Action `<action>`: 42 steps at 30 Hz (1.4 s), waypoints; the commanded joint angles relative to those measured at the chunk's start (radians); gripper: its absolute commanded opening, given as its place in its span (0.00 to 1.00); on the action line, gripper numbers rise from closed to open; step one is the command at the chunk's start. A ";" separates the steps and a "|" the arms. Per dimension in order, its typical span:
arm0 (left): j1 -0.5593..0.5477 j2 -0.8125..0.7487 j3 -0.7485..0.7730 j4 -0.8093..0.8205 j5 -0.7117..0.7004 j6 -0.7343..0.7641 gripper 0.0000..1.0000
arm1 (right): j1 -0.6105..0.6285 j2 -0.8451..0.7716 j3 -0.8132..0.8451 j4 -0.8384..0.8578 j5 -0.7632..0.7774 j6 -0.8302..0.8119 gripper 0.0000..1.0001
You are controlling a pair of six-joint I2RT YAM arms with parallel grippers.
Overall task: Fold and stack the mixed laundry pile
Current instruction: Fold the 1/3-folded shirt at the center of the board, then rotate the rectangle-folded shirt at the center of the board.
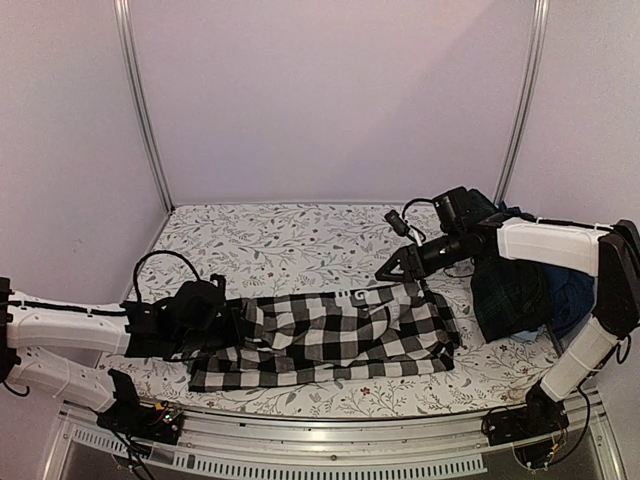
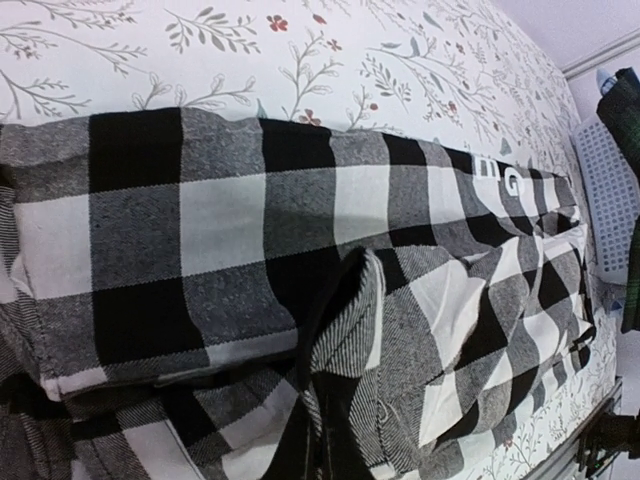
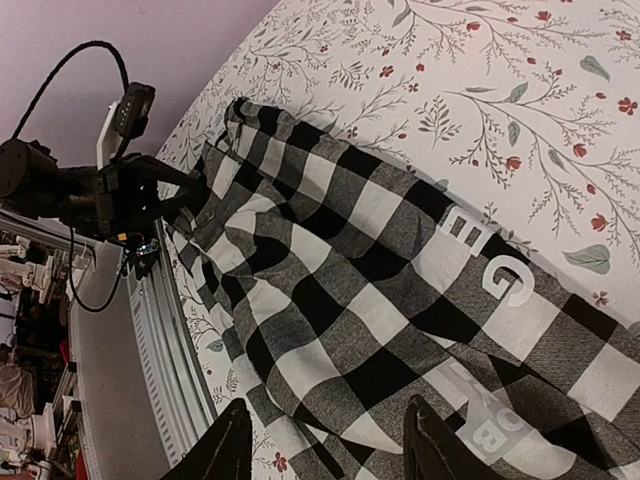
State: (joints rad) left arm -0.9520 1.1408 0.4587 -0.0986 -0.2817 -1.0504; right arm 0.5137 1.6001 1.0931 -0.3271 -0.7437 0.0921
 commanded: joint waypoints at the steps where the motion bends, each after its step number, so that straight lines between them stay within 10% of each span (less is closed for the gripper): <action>1: 0.092 0.032 -0.006 -0.059 0.019 0.016 0.00 | 0.046 0.024 -0.023 -0.057 0.032 -0.035 0.50; 6: 0.154 0.136 0.115 -0.215 0.103 0.138 0.43 | 0.051 0.042 -0.016 -0.119 0.070 -0.035 0.49; 12: 0.154 0.117 0.300 -0.289 0.110 0.267 0.64 | 0.052 0.036 0.005 -0.203 0.118 -0.004 0.48; 22: 0.181 0.428 0.599 -0.285 0.231 0.486 0.67 | 0.055 0.216 -0.027 -0.161 0.200 0.157 0.46; 30: 0.347 0.369 0.535 -0.249 0.304 0.448 0.70 | 0.042 0.430 0.109 -0.220 0.363 0.133 0.45; 36: 0.429 0.263 0.469 -0.291 0.327 0.487 0.70 | 0.036 0.636 0.450 -0.305 0.531 0.075 0.42; 42: 0.430 0.257 0.494 -0.414 0.314 0.541 0.68 | 0.037 0.962 1.167 -0.483 0.626 0.005 0.42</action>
State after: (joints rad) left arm -0.5217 1.4071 0.9409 -0.4232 0.0200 -0.5591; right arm 0.5617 2.3917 1.9507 -0.6788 -0.2897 0.1631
